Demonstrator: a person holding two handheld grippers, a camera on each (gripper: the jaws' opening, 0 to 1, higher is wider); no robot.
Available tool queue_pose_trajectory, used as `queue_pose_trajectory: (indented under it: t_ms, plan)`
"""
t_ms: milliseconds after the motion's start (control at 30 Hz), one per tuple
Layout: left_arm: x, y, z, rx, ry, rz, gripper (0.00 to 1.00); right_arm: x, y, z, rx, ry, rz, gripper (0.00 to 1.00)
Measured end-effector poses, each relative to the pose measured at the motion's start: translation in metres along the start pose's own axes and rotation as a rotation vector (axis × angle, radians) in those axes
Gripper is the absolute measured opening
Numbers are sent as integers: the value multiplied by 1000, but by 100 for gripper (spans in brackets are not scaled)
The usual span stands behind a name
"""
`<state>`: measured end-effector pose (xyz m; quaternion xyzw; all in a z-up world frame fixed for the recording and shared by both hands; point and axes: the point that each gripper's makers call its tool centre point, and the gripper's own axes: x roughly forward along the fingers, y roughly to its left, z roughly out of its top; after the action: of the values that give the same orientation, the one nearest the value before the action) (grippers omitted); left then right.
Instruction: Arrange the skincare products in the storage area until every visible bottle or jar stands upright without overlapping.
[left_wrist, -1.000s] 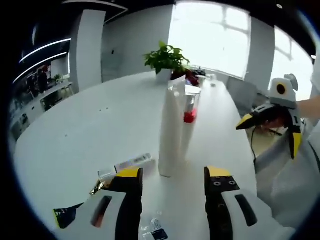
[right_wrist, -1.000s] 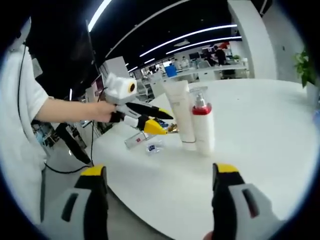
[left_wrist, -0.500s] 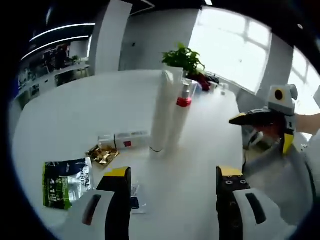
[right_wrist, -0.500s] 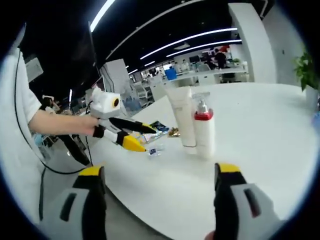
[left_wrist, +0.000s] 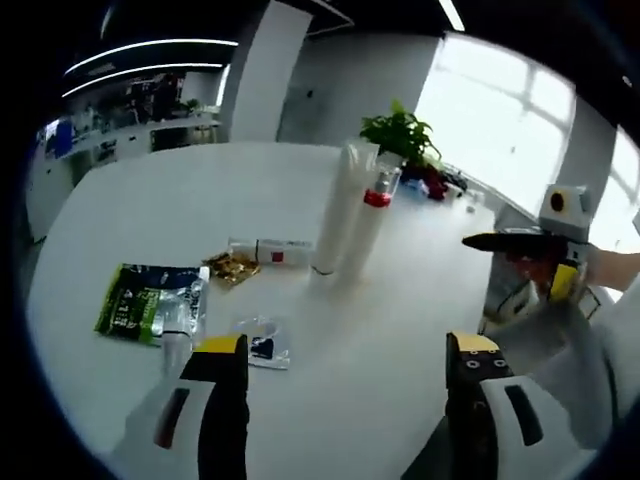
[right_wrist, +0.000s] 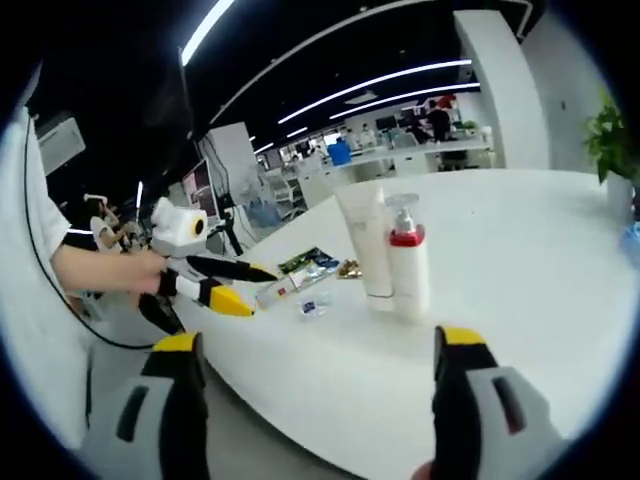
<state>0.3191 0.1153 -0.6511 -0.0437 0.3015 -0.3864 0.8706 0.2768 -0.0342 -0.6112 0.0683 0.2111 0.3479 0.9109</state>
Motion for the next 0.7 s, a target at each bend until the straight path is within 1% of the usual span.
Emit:
queue_pose_trajectory:
  t_ms: [100, 233, 433, 500, 567, 633, 700]
  plan:
    - [-11, -2, -3, -23, -13, 17, 81, -1, 2, 3, 9, -17, 3, 97]
    - [-25, -3, -2, -65, -52, 40, 84, -2, 7, 4, -2, -16, 8, 97]
    - [-44, -2, -6, -105, -79, 81, 88, -4, 8, 5, 0, -21, 3, 98]
    - [-49, 0, -5, -124, -97, 95, 92, -4, 10, 5, 1, -23, 4, 98]
    - [-54, 3, -7, -140, -111, 125, 97, -4, 11, 6, 5, -26, 6, 98]
    - [-59, 4, -10, -146, -113, 137, 97, -4, 12, 7, 6, -29, 5, 99]
    - [-63, 5, -12, -160, -120, 148, 97, -3, 11, 8, 0, -30, -13, 100]
